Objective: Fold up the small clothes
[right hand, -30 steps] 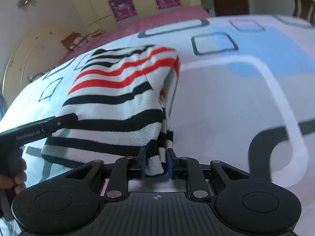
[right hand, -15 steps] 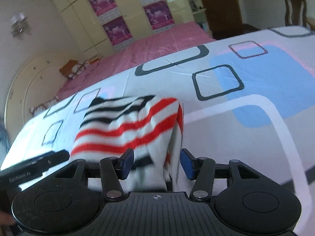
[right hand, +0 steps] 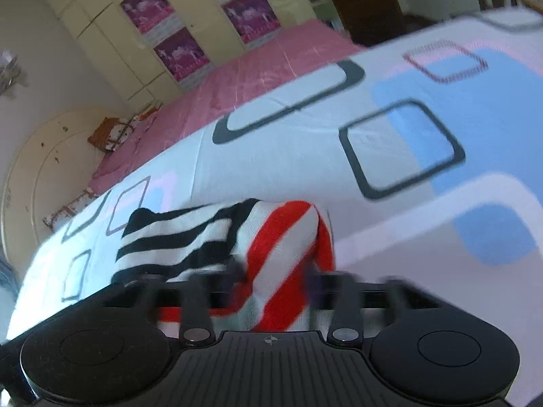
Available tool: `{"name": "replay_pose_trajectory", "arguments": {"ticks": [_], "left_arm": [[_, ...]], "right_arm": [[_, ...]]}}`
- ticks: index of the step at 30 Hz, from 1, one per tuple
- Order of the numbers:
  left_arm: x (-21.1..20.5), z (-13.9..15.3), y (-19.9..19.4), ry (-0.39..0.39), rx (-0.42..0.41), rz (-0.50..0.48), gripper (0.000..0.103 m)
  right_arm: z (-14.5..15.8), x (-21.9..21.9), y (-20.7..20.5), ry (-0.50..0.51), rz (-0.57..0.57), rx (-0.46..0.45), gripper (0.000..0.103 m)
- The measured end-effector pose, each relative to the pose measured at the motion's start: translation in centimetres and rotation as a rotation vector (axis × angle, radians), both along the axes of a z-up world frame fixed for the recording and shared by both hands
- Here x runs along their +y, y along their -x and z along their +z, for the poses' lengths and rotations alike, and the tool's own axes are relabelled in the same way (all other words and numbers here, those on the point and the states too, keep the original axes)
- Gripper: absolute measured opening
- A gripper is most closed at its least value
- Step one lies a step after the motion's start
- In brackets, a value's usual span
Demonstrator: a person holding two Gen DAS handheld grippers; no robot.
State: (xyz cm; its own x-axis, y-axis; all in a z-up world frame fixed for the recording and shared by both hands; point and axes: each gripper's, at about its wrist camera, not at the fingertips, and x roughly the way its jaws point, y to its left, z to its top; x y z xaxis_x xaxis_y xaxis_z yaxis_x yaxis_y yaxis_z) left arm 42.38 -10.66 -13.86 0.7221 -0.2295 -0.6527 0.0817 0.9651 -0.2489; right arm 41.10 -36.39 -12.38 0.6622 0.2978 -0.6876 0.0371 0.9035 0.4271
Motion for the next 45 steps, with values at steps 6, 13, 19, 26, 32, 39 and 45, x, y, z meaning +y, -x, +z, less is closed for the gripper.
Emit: {"name": "replay_pose_trajectory", "arguments": {"ticks": [6,13,19,26,32,39,45], "left_arm": [[-0.5,-1.2,0.4,-0.021,0.001,0.014,0.053],[-0.9,-0.2,0.6,-0.065,-0.012,-0.008,0.051],[-1.3,-0.2,0.2,-0.076,0.004,-0.003,0.055],[-0.9,-0.5,0.0,-0.087,0.017,0.014,0.067],[-0.7,0.0,0.1,-0.085,0.02,0.02,0.067],[-0.2,1.4,1.9,-0.056,-0.008,0.016,0.067],[-0.6,2.5,5.0,-0.077,-0.046,-0.036,0.067]], "right_arm": [[-2.3,1.5,0.7,0.235,0.044,-0.052,0.013],[0.1,1.0,1.4,0.214,0.009,-0.117,0.022],[1.4,3.4,-0.1,0.271,0.073,-0.17,0.034],[-2.6,2.4,-1.7,0.318,0.031,-0.051,0.035],[-1.4,1.9,-0.5,0.306,0.037,-0.082,0.035],[1.5,2.0,2.2,0.27,0.054,-0.165,0.035],[2.6,3.0,5.0,0.281,0.121,-0.197,0.035]]}}
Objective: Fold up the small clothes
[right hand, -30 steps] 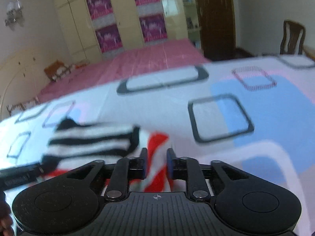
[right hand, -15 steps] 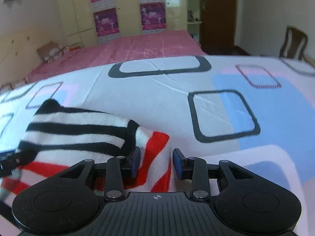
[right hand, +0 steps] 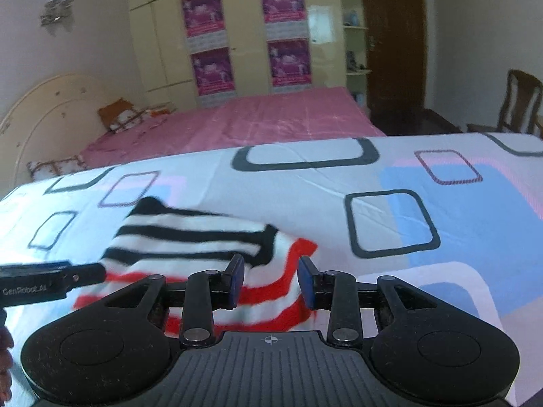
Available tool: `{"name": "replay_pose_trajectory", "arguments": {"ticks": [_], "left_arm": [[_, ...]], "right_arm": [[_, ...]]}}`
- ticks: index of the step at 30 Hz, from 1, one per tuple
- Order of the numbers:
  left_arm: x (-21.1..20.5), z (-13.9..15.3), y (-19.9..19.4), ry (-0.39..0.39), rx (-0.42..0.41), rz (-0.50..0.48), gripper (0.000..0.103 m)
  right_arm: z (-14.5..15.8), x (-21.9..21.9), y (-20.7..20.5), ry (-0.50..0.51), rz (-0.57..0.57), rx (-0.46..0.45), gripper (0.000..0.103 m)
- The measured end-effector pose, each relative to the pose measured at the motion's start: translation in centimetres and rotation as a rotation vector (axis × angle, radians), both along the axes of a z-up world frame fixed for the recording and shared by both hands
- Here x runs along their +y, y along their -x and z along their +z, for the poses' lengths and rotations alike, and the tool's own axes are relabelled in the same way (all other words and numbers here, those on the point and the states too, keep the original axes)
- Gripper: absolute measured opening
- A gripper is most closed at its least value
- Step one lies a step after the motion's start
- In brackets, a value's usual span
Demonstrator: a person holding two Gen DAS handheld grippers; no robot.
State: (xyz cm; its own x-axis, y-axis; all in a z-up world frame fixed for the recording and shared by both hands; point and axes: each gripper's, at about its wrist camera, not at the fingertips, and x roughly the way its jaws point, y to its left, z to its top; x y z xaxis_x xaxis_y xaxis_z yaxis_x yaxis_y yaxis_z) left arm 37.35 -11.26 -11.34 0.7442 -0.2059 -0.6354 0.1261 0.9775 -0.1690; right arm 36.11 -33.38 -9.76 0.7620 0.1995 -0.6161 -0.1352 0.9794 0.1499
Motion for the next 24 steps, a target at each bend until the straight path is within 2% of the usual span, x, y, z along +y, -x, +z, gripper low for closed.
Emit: {"name": "replay_pose_trajectory", "arguments": {"ticks": [6,8,10,12,15,17,20,24], "left_arm": [[-0.8,-1.6,2.6,-0.035,0.01,-0.019,0.068],[-0.3,-2.3,2.5,-0.005,0.028,0.001,0.068],[-0.1,-2.8,2.3,0.004,0.036,0.004,0.069],[-0.3,-3.0,2.4,-0.026,0.016,-0.011,0.069],[0.0,-2.4,2.5,-0.012,0.027,-0.005,0.068],[0.0,-1.6,3.4,-0.028,0.007,-0.004,0.065],[0.3,-1.0,5.1,-0.026,-0.016,-0.013,0.065],[0.7,-0.5,6.9,-0.009,0.0,-0.032,0.065]], "right_arm": [[-1.7,0.9,2.5,0.065,0.033,0.036,0.035],[-2.9,0.6,2.6,0.089,0.014,0.063,0.034],[-3.9,-0.1,2.3,0.064,0.002,0.091,0.035],[-4.4,-0.5,2.1,0.031,-0.003,0.094,0.035],[-3.9,-0.7,2.1,0.016,-0.006,0.103,0.035],[-2.9,-1.1,2.9,-0.004,-0.006,0.091,0.035],[-1.6,-1.4,4.7,-0.018,0.001,0.066,0.035],[-0.7,-1.4,7.2,-0.019,0.0,0.05,0.035]]}}
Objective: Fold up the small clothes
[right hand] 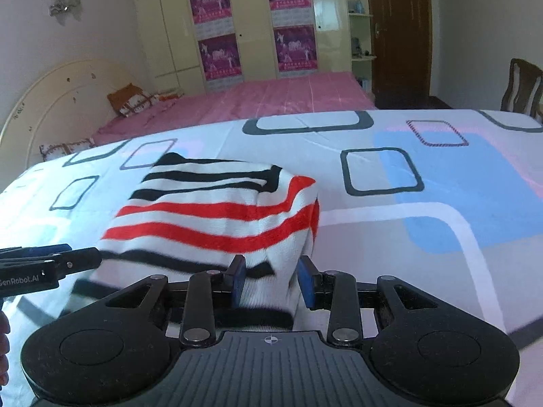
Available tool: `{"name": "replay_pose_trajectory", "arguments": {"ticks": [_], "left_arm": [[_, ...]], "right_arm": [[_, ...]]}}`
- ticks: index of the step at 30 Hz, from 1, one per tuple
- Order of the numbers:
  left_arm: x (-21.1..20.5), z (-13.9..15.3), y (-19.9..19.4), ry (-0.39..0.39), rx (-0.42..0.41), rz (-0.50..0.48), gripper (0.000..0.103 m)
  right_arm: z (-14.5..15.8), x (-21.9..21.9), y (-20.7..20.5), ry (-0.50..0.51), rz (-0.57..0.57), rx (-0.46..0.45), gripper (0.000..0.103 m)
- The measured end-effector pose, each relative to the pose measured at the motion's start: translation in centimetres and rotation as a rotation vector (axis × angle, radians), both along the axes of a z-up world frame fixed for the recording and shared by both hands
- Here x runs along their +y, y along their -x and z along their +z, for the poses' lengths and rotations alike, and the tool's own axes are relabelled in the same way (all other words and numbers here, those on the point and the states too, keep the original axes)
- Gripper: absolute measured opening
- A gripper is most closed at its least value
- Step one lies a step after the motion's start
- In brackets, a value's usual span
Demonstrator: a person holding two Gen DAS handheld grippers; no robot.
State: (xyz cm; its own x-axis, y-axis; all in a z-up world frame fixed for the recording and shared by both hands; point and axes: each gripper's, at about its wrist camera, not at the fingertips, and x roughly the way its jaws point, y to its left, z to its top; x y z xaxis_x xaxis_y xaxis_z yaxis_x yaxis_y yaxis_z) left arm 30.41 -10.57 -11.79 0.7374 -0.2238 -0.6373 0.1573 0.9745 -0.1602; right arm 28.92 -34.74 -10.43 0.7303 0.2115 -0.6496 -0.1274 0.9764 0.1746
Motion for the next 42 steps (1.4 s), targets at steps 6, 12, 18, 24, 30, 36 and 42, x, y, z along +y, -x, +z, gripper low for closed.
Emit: {"name": "replay_pose_trajectory", "arguments": {"ticks": [6,12,18,24,30,36,42], "left_arm": [[0.3,-1.6,2.1,0.005,0.06,-0.054,0.066],[1.4,-3.2,1.3,0.053,0.129,-0.076,0.067],[2.4,-3.3,0.5,0.094,0.16,-0.105,0.069],[3.5,-1.5,-0.3,0.201,0.163,-0.089,0.084],[2.6,-1.2,-4.1,0.23,0.18,-0.057,0.086],[1.9,-3.0,-7.0,0.272,0.23,-0.024,0.09],[1.6,-4.2,-8.2,0.332,0.251,-0.026,0.089]], "right_arm": [[-1.1,0.3,3.0,0.012,-0.019,0.052,0.035],[-3.2,0.0,4.4,0.021,-0.097,0.13,0.035],[-3.4,-0.4,4.4,-0.025,-0.143,0.155,0.035],[-0.2,-0.9,4.7,-0.063,-0.142,0.109,0.035],[0.3,-1.8,0.4,-0.14,-0.12,0.108,0.06],[-2.2,-3.5,-4.5,-0.213,-0.091,0.136,0.073],[-5.7,-5.9,-7.3,-0.39,-0.049,0.208,0.073]]}}
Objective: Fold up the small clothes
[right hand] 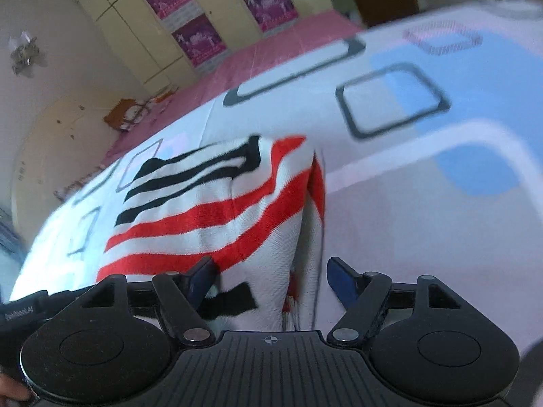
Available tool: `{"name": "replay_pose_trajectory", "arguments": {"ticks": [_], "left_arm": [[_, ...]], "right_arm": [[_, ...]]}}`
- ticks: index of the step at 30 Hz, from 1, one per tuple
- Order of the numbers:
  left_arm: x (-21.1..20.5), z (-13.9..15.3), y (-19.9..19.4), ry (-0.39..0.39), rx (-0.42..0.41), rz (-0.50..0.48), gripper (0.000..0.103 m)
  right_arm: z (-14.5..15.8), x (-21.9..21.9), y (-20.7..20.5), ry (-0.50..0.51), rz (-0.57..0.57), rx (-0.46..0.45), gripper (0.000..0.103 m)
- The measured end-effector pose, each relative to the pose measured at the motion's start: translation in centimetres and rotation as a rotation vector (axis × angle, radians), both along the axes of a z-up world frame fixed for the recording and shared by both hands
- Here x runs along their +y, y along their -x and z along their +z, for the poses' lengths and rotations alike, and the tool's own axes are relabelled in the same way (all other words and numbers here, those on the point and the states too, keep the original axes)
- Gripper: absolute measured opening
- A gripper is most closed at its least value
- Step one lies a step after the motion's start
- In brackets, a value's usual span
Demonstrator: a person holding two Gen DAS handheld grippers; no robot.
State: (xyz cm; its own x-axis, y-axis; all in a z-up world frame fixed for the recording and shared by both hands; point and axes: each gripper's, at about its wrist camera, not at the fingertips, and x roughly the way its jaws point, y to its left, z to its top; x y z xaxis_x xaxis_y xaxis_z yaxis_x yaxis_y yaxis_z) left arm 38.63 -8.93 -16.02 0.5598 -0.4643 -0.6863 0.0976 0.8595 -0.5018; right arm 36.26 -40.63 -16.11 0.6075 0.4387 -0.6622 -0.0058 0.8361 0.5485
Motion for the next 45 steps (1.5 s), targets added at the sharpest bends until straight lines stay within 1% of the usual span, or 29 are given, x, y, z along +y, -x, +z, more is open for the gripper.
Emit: {"name": "replay_pose_trajectory", "arguments": {"ticks": [1,2,3,4,6,7,8,9,10,11,12,15,18,22,25,30,36,40,44,45], "left_arm": [[-0.1,-0.1,-0.1,0.007,-0.001,-0.003,0.087],[-0.1,-0.1,-0.1,0.015,-0.002,-0.008,0.079],[-0.2,0.0,-0.1,0.023,0.001,-0.01,0.077],[-0.3,0.1,-0.1,0.021,0.001,-0.003,0.076],[-0.5,0.3,0.0,0.01,-0.005,-0.003,0.07],[-0.7,0.5,0.1,0.001,-0.009,-0.004,0.068],[-0.8,0.8,0.1,-0.006,-0.013,-0.004,0.063],[-1.0,1.1,0.2,-0.02,-0.025,-0.003,0.056],[-1.2,1.5,0.3,-0.031,-0.034,-0.005,0.052],[-1.3,1.8,0.3,-0.043,-0.045,-0.007,0.047],[-1.3,2.1,0.4,-0.046,-0.05,-0.007,0.043],[-1.2,2.9,0.6,-0.053,-0.066,-0.018,0.041],[-0.7,4.0,1.3,-0.06,-0.093,-0.024,0.041],[1.2,5.6,2.4,-0.058,-0.121,-0.023,0.041],[3.6,6.7,3.3,-0.065,-0.147,-0.01,0.041],[9.7,8.0,4.8,-0.068,-0.174,0.024,0.041],[19.3,8.5,5.8,-0.069,-0.194,0.044,0.041],[25.5,8.3,5.9,-0.084,-0.19,0.06,0.041],[30.1,7.7,6.1,-0.106,-0.19,0.074,0.041],[31.0,7.3,6.0,-0.107,-0.188,0.076,0.041]], "right_arm": [[-0.2,-0.2,-0.1,-0.016,0.012,-0.006,0.073],[-0.2,-0.3,-0.2,-0.028,0.024,-0.008,0.073],[-0.2,-0.4,-0.1,-0.046,0.029,-0.003,0.071],[-0.3,-0.4,-0.1,-0.066,0.038,0.008,0.064],[-0.2,-0.5,0.0,-0.06,0.047,0.01,0.057],[-0.1,-0.6,0.0,-0.06,0.051,0.015,0.051],[-0.1,-0.7,0.0,-0.064,0.056,0.019,0.046],[0.0,-0.8,0.1,-0.067,0.058,0.021,0.044],[0.2,-0.9,0.2,-0.072,0.055,0.022,0.04],[0.5,-0.8,0.4,-0.068,0.051,0.015,0.039],[1.0,-0.8,0.8,-0.059,0.049,0.005,0.038],[2.1,-0.9,1.5,-0.064,0.044,-0.019,0.037],[3.1,-0.3,1.8,-0.076,0.047,-0.035,0.036],[4.7,1.0,3.2,-0.098,0.049,-0.06,0.036],[5.9,3.5,3.6,-0.107,0.061,-0.081,0.036],[8.0,9.0,3.8,-0.118,0.096,-0.109,0.036],[9.8,17.4,3.9,-0.133,0.102,-0.115,0.036],[10.2,23.4,3.2,-0.142,0.113,-0.116,0.036],[9.2,28.4,2.4,-0.155,0.129,-0.114,0.036],[8.8,29.1,2.4,-0.152,0.134,-0.113,0.036]]}}
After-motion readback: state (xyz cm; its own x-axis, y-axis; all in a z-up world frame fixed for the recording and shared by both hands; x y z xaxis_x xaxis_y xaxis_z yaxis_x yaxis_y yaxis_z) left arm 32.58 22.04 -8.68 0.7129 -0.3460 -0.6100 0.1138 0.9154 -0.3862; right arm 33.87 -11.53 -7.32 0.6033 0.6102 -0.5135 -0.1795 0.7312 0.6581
